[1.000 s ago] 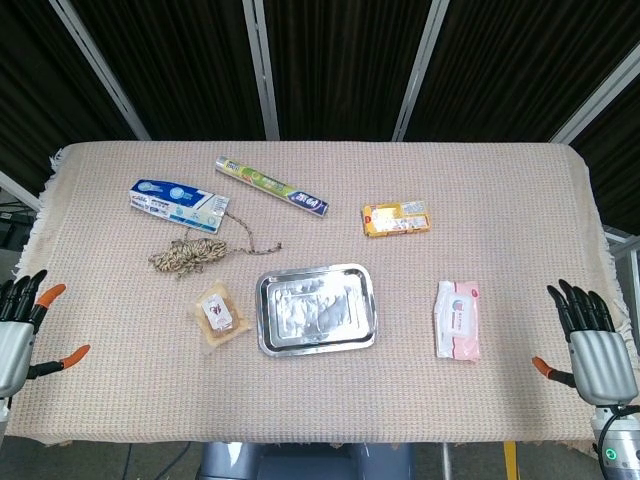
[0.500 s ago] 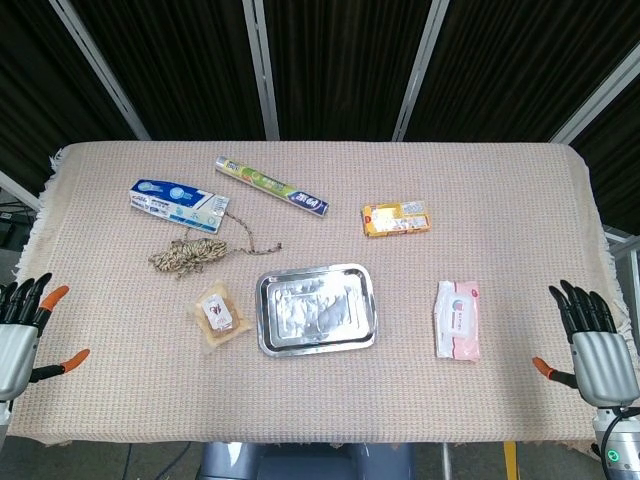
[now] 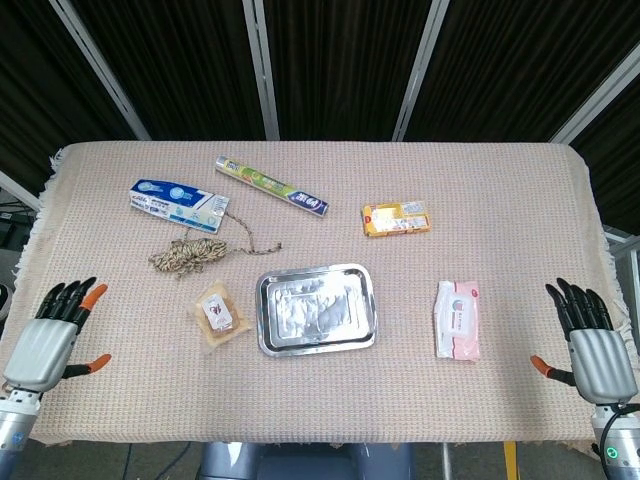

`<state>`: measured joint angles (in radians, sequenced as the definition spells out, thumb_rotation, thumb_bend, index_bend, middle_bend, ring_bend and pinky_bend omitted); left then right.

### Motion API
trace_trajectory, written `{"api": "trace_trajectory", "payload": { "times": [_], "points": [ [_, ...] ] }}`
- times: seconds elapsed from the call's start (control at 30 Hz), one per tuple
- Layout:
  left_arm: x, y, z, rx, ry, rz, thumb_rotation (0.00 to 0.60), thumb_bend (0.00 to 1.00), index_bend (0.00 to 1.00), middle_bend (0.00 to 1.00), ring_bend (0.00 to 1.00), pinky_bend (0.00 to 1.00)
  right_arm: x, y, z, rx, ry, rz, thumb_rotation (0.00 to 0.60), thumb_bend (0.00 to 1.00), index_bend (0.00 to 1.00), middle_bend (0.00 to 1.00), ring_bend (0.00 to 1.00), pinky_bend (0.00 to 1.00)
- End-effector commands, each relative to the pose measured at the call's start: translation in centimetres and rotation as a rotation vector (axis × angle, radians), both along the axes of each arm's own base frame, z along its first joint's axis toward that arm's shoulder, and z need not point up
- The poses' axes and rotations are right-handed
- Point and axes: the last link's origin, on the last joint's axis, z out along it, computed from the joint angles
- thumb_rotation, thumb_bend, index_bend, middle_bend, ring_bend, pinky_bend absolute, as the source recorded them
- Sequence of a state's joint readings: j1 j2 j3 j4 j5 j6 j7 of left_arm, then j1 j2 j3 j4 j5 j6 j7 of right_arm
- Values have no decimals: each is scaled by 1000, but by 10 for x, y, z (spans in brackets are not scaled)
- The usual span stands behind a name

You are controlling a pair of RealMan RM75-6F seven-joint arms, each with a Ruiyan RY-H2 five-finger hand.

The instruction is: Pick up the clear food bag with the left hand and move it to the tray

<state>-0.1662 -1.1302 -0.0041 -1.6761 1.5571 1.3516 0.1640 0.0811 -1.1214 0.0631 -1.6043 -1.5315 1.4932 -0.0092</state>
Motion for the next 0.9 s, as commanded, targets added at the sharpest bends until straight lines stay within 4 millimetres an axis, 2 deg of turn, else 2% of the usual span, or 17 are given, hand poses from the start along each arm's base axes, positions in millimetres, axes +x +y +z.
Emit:
{"api": "trace_trajectory", "payload": {
  "times": [0.03,0.5,0.9],
  "points": [
    [13,13,-15,-72,-6,-46,542,56,69,0,0,0,0,0,0,0,1,-3,600,0,0,0,0,0],
    [57,59,-70,-299,38,-178,541,66,78,0,0,0,-3,7,3,-6,7,-29,600,0,0,0,0,0],
    [65,87,-104,-405,90,-117,539,79,81,0,0,0,-5,10,4,-14,6,-43,600,0,0,0,0,0]
  ]
}}
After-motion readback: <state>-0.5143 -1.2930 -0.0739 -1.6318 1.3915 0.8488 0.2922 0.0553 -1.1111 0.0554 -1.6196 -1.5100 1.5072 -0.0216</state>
